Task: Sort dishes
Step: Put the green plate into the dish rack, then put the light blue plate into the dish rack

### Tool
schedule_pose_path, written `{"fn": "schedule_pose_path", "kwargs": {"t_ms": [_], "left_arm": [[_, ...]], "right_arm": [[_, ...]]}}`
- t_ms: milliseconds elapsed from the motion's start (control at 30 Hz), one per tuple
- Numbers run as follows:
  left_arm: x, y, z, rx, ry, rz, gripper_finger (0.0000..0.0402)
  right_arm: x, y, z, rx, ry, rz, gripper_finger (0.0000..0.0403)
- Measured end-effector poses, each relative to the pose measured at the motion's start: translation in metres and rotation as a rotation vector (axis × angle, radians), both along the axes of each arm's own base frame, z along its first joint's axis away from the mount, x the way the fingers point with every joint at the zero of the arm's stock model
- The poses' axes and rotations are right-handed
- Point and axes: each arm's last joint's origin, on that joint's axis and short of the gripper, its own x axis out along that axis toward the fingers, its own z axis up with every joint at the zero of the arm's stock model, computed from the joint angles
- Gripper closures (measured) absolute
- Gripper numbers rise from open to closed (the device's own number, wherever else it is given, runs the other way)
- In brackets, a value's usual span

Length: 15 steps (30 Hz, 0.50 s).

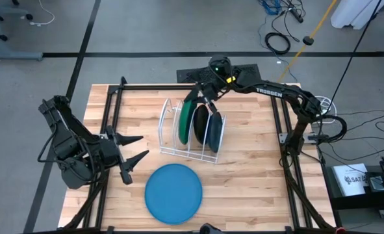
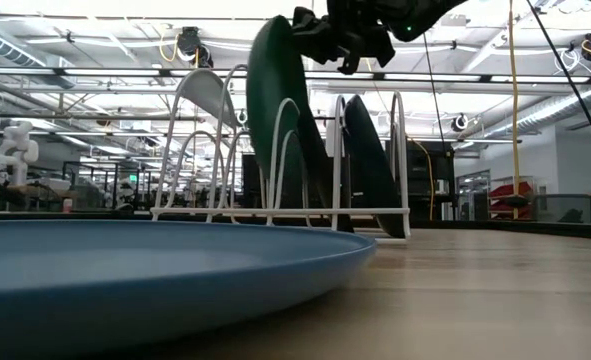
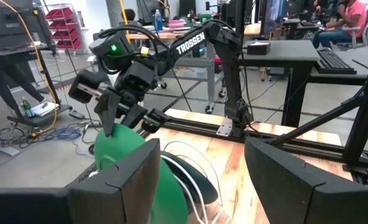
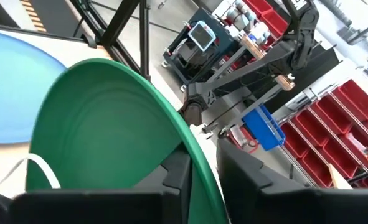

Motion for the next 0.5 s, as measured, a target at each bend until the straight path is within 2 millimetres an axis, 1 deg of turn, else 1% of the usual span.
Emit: {"fn": "schedule_pose_path", "kwargs": {"t_ms": [167,400,500], "left_arm": [[-0.0003,0.0004,-0.0011,0.012,0.01,0.0,0.0157],[-0.0005,0.0006,-0.0019,0.021,0.017,0.0,0.0157],[-0.0007,0.0009,-0.0028,0.031,0.025,0.0,0.0157]], "right_arm": [[0.0001,0.0,0.0002,0.025,0.011,-0.005,0.0315],[0.0018,0.0039,-0.0002,0.067,0.037,-0.003,0.0255],[0.0041,0.0089,0.0,0.066,0.038,0.005,0.0232]]}}
